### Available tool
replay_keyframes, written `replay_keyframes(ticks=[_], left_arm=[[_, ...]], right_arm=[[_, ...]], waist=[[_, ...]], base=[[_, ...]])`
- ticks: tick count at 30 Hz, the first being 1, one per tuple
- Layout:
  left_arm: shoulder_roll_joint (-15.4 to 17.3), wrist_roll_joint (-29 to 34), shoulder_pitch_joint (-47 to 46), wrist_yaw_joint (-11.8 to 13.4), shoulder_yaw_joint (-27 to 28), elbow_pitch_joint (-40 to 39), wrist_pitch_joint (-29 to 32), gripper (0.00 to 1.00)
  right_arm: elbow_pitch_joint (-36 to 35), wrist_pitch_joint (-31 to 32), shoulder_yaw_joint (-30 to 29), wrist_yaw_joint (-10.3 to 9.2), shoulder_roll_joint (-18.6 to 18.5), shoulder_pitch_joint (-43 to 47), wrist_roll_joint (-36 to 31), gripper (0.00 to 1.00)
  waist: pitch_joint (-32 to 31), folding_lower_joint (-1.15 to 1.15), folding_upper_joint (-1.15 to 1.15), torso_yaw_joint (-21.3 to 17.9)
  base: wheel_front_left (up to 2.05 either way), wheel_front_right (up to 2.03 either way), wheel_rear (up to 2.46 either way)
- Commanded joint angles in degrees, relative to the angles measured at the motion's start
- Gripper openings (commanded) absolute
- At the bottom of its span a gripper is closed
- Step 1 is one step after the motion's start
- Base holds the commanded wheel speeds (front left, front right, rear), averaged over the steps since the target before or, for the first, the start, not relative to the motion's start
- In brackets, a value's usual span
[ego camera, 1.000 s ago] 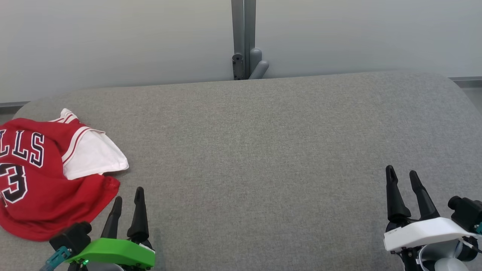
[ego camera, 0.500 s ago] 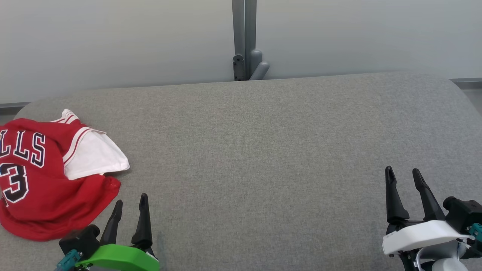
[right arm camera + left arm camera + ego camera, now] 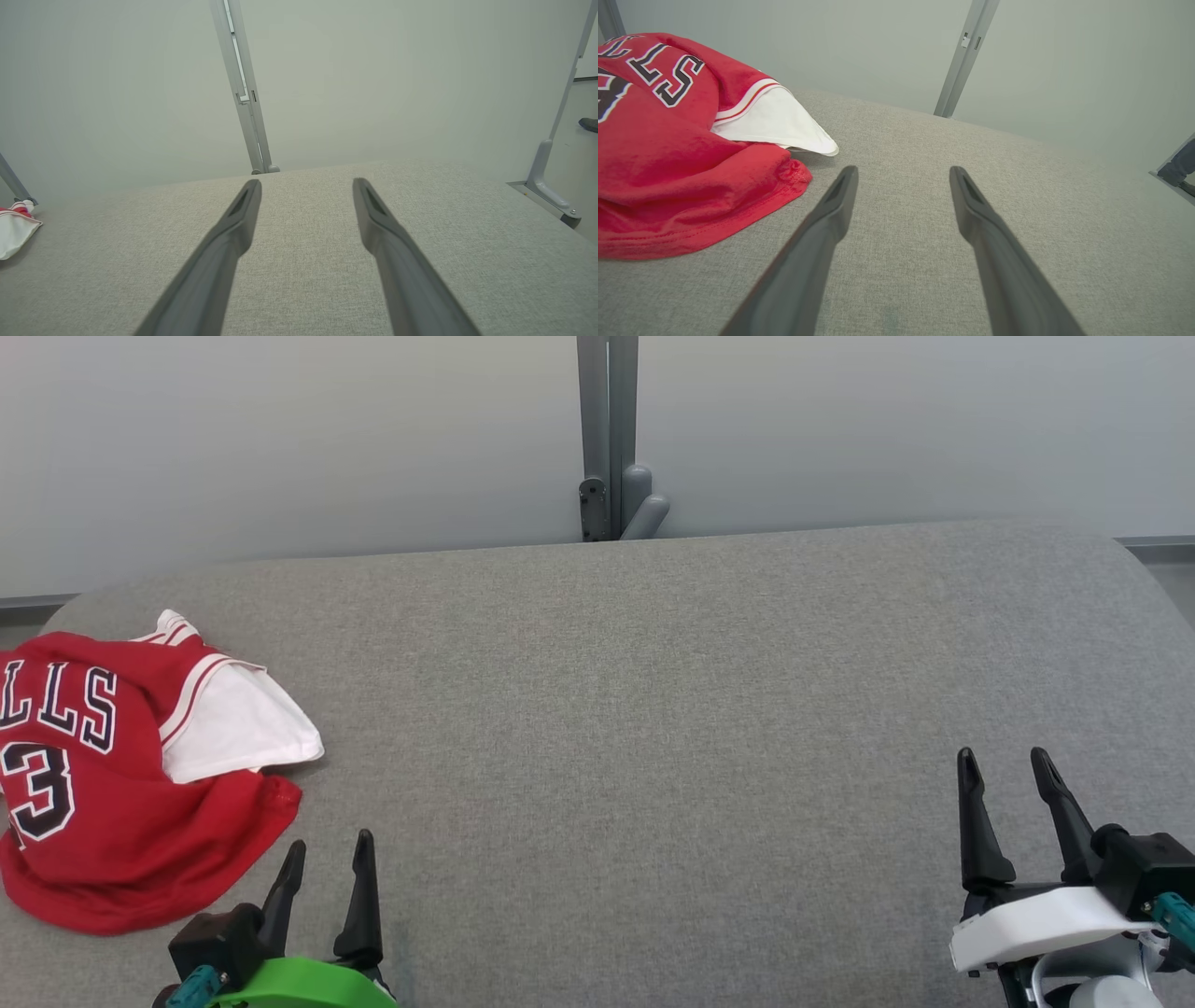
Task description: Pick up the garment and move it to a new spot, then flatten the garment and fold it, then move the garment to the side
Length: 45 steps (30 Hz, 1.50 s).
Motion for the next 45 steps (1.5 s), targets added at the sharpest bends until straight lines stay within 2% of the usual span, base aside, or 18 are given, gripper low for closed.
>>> replay_keyframes(ticks=[1, 27, 45], left_arm=[[0.5, 1.9, 0.3, -0.2, 0.0, 0.1, -0.6, 1.0], [0.3, 10.7, 1.5, -0.3, 0.4, 1.2, -3.4, 1.0], [0.2, 10.0, 1.5, -0.3, 0.5, 1.2, -3.2, 1.0]], right_arm=[[-0.4, -0.6, -0.3, 0.01, -0.4, 0.5, -1.4, 1.0], [1.9, -3.3, -1.6, 0.02, -1.2, 1.3, -8.2, 1.0], [2.4, -3.2, -2.0, 0.02, -0.9, 1.7, -6.9, 1.0]], waist=[[0.0, 0.0, 0.0, 0.0], [-0.8, 0.0, 0.0, 0.8], [-0.9, 0.0, 0.0, 1.2]], base=[[0.0, 0.0, 0.0], [0.0, 0.0, 0.0], [0.0, 0.0, 0.0]])
